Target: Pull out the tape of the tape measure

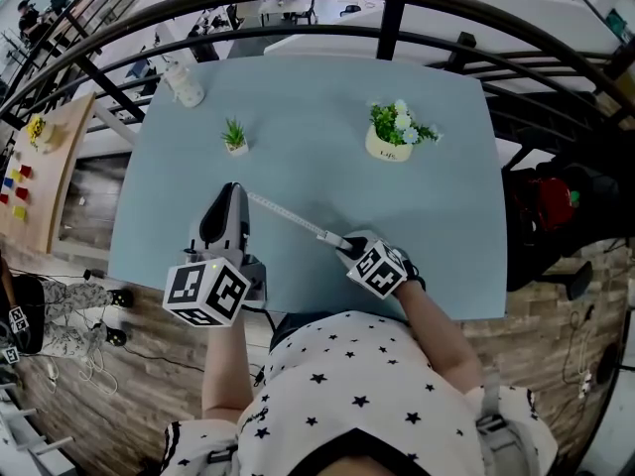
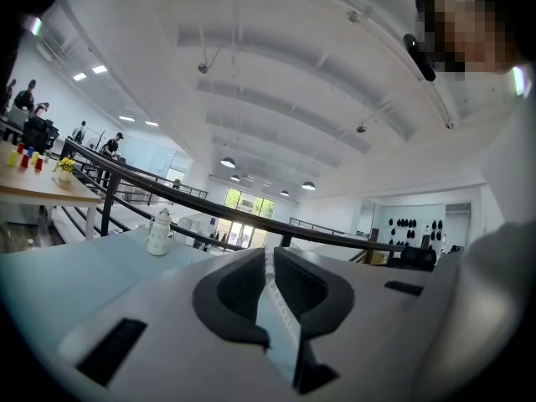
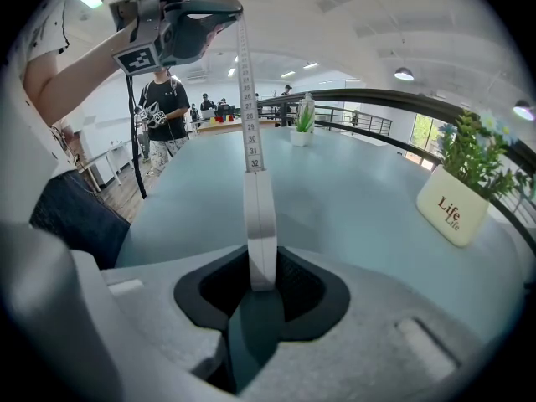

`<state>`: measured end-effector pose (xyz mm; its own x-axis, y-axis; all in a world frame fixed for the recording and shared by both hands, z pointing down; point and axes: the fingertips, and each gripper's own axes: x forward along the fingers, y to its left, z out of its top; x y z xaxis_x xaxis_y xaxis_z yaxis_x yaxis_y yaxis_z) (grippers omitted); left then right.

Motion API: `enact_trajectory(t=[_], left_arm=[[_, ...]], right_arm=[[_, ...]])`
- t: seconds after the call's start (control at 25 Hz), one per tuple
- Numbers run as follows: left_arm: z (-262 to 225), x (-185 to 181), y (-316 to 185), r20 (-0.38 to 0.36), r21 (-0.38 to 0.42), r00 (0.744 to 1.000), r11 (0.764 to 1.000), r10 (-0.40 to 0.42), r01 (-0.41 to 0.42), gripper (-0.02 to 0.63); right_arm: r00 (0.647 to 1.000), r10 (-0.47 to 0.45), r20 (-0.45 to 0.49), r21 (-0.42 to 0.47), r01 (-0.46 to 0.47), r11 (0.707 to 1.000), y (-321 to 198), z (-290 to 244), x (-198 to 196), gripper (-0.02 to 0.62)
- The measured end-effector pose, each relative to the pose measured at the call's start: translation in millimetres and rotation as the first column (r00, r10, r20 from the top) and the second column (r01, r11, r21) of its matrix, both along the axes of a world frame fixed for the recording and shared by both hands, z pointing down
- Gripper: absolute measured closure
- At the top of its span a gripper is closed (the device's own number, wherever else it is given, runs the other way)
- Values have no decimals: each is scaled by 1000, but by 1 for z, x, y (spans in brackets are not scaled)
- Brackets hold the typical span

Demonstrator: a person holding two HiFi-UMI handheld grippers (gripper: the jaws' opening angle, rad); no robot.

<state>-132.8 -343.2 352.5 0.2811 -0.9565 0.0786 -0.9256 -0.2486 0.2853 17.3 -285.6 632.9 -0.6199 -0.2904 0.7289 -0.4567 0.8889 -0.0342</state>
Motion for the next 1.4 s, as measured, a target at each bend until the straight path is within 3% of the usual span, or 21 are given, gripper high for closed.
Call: enact_trajectory(t=[0.88,1.4], left_arm=[[40,12,-3,37,-94,999,995,38,-35,574],[100,23,-1,82,-222,994,974,70,-50,572]], right_arm=[[1000,-1,0,0,1,1000,0,-1,0,500],[1000,2,0,-3,-2,1000,-1,0,0,502]])
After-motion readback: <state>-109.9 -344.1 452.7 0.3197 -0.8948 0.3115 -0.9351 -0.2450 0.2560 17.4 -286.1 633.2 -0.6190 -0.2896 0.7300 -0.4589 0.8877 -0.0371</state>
